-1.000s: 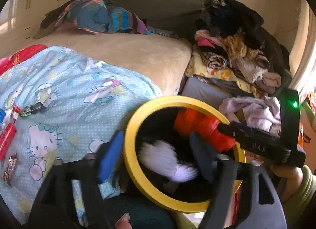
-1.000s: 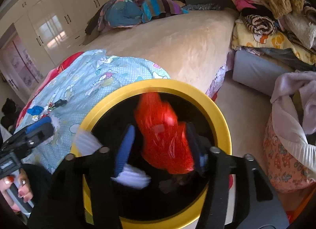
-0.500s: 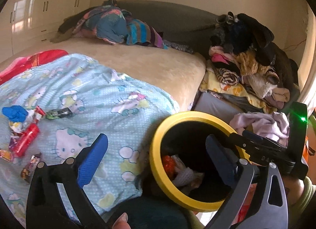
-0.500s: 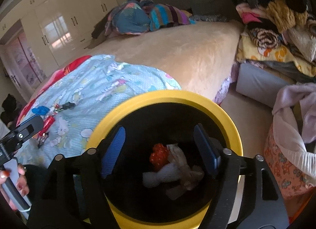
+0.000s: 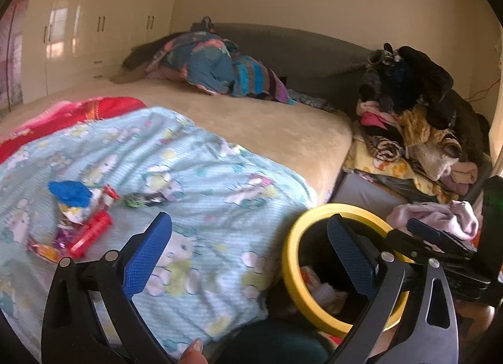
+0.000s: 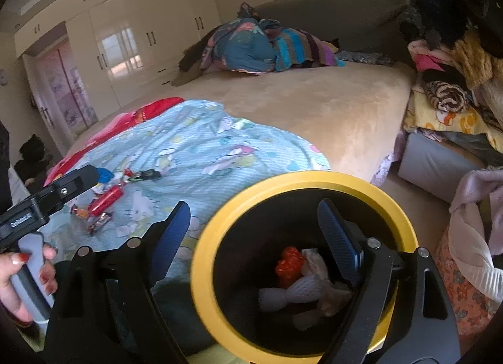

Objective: Collect trash
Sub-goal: 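Move both tools back over the candy wrappers on the duvet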

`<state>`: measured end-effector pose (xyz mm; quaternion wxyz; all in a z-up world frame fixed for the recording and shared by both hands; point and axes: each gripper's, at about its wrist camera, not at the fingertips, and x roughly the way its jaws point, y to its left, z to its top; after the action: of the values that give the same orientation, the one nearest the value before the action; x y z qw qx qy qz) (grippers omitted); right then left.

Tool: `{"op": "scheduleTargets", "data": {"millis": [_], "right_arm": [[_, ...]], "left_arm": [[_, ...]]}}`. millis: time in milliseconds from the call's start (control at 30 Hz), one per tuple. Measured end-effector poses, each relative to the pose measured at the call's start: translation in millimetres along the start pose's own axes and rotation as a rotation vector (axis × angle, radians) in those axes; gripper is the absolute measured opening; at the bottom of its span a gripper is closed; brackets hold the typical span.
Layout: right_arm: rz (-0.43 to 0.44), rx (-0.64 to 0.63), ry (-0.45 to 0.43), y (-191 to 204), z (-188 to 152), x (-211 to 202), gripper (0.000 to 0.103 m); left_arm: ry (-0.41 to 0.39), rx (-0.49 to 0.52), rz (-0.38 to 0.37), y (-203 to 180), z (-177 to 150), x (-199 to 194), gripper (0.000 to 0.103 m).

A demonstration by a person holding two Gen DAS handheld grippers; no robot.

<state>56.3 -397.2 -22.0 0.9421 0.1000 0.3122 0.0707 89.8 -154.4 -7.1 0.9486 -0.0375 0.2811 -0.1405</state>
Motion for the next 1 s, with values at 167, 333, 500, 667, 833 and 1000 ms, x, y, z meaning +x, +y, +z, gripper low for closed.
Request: {"op": "scheduleTargets", "data": {"millis": [167, 333, 500, 667, 833, 1000], "right_arm": [[0.027, -0.028, -0.006, 19, 1, -2, 0.075], [0.060, -0.051, -0.008, 40, 0, -1, 0.075], [0.094, -0.096, -0.005, 64, -1, 2, 0.075], [0.119, -0.138, -0.014, 89, 0, 0, 0.075], [0.143, -0.163, -0.015, 107, 1, 0, 0.075], [0.167, -0.191, -0.009, 127, 1, 3, 0.075]], "left_arm": [[-0.030, -0.012, 0.035, 16, 4, -10, 0.096], [-0.054, -0.044, 0.066, 34, 8, -20, 0.096], [-0.076, -0.076, 0.100, 52, 10, -29, 0.096], [-0.101, -0.107, 0.134, 69, 12, -37, 0.096], [-0.120, -0.144, 0.163, 89, 14, -44, 0.096], [-0.131, -0.184, 0.185, 106, 14, -49, 0.096]]}}
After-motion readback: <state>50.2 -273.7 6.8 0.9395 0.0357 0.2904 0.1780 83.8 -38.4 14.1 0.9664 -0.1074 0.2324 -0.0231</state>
